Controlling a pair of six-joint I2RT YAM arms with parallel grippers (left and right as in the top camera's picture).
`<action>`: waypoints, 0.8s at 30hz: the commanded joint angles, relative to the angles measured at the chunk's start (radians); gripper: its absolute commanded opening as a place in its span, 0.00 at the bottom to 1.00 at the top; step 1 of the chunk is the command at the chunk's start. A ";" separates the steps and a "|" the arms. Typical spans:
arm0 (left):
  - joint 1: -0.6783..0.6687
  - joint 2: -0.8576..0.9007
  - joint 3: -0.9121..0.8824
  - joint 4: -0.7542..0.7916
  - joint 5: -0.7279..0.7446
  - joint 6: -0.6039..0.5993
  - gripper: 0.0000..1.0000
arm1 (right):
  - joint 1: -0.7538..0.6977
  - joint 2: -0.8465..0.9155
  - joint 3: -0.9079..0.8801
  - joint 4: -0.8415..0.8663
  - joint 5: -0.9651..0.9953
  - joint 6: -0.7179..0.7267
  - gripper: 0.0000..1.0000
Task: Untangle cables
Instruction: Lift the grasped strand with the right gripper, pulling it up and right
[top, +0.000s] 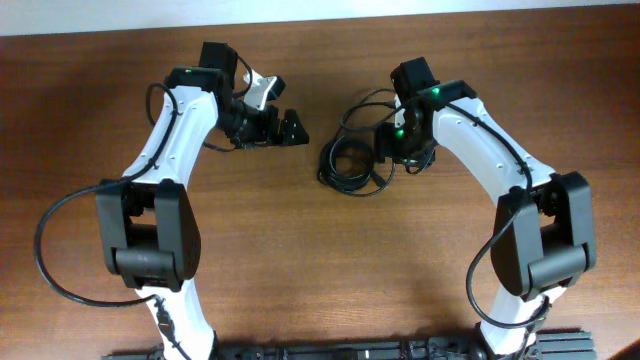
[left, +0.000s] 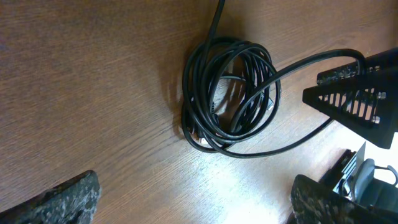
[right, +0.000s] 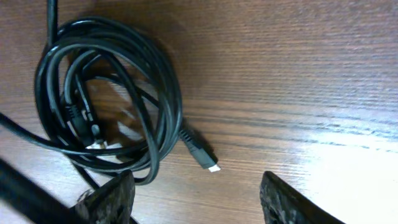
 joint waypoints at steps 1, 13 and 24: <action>0.001 0.011 0.010 0.010 -0.001 -0.006 0.99 | 0.003 0.001 0.000 0.004 -0.034 -0.014 0.04; 0.001 0.011 0.010 0.020 0.000 -0.006 0.99 | 0.005 -0.205 0.903 -0.100 -0.628 -0.046 0.04; 0.001 0.011 0.010 0.021 0.000 -0.014 0.99 | -0.180 -0.201 0.987 0.168 -0.662 0.454 0.04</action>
